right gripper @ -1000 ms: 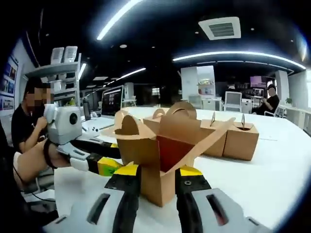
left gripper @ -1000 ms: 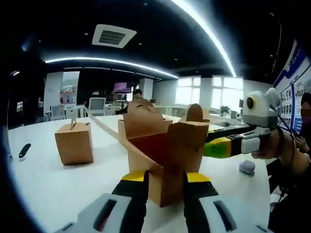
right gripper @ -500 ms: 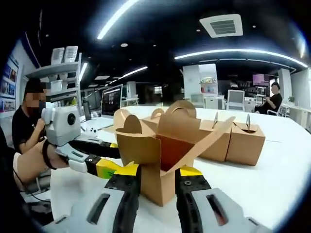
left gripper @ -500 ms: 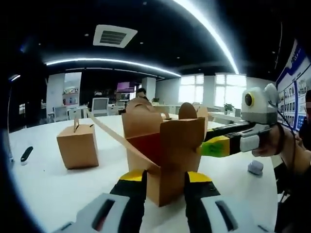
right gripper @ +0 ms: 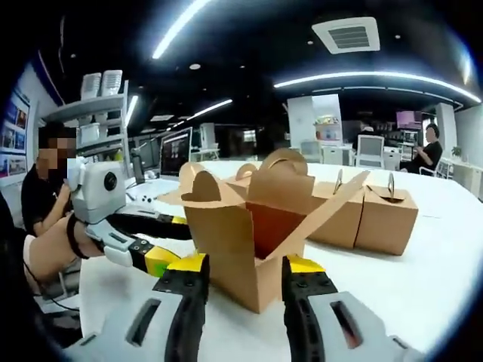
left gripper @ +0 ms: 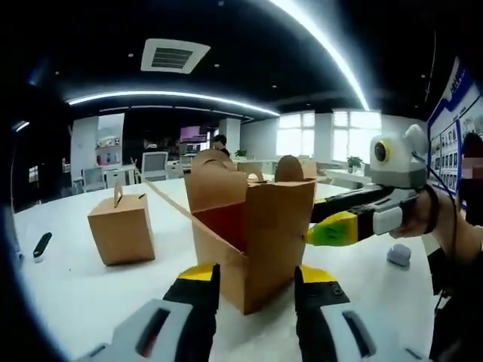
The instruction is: Pick up one paper box from the group, open the paper box, and remove the item inside
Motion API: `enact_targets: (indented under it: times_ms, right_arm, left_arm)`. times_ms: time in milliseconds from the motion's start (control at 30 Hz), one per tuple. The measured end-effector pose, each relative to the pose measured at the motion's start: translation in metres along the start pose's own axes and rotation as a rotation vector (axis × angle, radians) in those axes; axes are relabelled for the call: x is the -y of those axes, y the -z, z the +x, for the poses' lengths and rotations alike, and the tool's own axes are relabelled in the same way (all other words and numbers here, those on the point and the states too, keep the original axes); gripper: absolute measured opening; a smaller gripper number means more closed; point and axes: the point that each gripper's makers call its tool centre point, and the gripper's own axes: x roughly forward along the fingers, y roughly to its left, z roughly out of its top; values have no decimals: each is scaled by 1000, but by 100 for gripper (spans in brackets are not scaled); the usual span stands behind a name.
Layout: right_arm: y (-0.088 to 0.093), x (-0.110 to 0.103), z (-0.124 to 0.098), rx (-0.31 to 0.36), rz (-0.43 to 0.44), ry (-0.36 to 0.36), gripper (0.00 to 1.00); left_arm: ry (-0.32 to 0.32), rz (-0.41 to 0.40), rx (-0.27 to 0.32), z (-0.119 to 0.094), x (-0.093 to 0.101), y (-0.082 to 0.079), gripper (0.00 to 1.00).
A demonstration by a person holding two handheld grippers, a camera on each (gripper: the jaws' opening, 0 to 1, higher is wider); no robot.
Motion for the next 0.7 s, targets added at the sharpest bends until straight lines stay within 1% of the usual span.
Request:
enact_targets:
  times_ms: [67, 133, 200, 267, 300, 333, 367, 433, 500, 567, 667, 700]
  right_arm:
    - [7, -3, -9, -20, -19, -7, 44]
    - [11, -5, -20, -27, -13, -22, 45]
    - [13, -6, -31, -31, -5, -33, 46]
    - [13, -4, -45, -28, -1, -35, 48]
    - [16, -2, -53, -43, -18, -26, 49]
    - [21, -1, -63, -67, -61, -18, 49]
    - [25, -1, -75, -87, -91, -11, 50]
    - [32, 0, -91, -112, -102, -19, 53]
    - [41, 0, -109, -155, -127, -38, 56]
    - [51, 0, -128, -206, -163, -55, 57]
    - [64, 4, -150, -276, -198, -64, 58]
    - [67, 6, -156, -290, -207, -56, 57]
  left_arm:
    - [9, 3, -16, -9, 2, 5, 48]
    - [20, 0, -21, -19, 5, 9, 51]
    - [25, -9, -24, -30, 8, 14, 52]
    - [24, -26, -47, -39, 10, 22, 52]
    - [26, -36, -85, -44, 11, 31, 52]
    - [28, -37, -93, -48, 12, 35, 53]
    - [32, -40, -90, -53, 14, 38, 54]
    - [57, -57, -83, -63, 21, 41, 56]
    - [79, -57, -75, -75, 29, 45, 58]
    - [96, -37, -82, -84, 36, 49, 58]
    - [124, -13, -87, -97, 47, 55, 59]
    - [137, -6, -90, -100, 51, 58, 59]
